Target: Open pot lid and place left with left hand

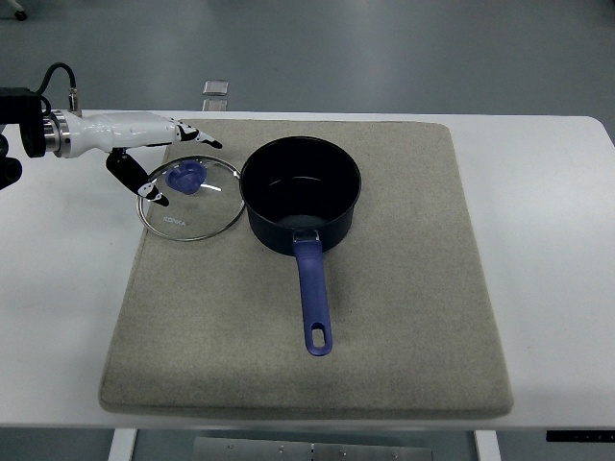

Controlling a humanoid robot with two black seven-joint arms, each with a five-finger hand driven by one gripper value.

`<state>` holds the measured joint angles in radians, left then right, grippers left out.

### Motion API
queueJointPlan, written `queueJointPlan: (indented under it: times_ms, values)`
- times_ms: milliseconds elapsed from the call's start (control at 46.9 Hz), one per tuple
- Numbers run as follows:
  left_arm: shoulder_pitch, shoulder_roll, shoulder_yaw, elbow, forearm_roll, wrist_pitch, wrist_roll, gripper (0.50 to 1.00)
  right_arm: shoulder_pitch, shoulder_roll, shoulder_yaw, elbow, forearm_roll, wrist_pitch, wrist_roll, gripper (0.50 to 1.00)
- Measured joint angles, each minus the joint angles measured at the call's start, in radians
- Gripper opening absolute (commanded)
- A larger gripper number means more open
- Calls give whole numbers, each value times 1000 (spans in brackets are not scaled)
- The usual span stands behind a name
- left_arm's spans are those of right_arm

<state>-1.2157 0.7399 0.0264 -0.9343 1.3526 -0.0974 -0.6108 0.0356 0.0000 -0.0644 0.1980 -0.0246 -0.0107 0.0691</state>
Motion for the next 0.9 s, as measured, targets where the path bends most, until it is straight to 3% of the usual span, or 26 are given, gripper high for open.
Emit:
queueJointPlan:
  times_ms: [277,533,704,896]
  values:
    - [3,18,-225,32,-104,-3,0,988,0,0,0,0,0,0,0,917]
    - [14,-90,-311,159,-505,5,0,986,0,0,0,0,0,0,0,917]
    - [14,-184,-314,292,-731,4,0,986,0,0,0,0,0,0,0,917]
    - [6,-356,-313,570,-957,5,0,977,0,0,0,0,0,0,0,917]
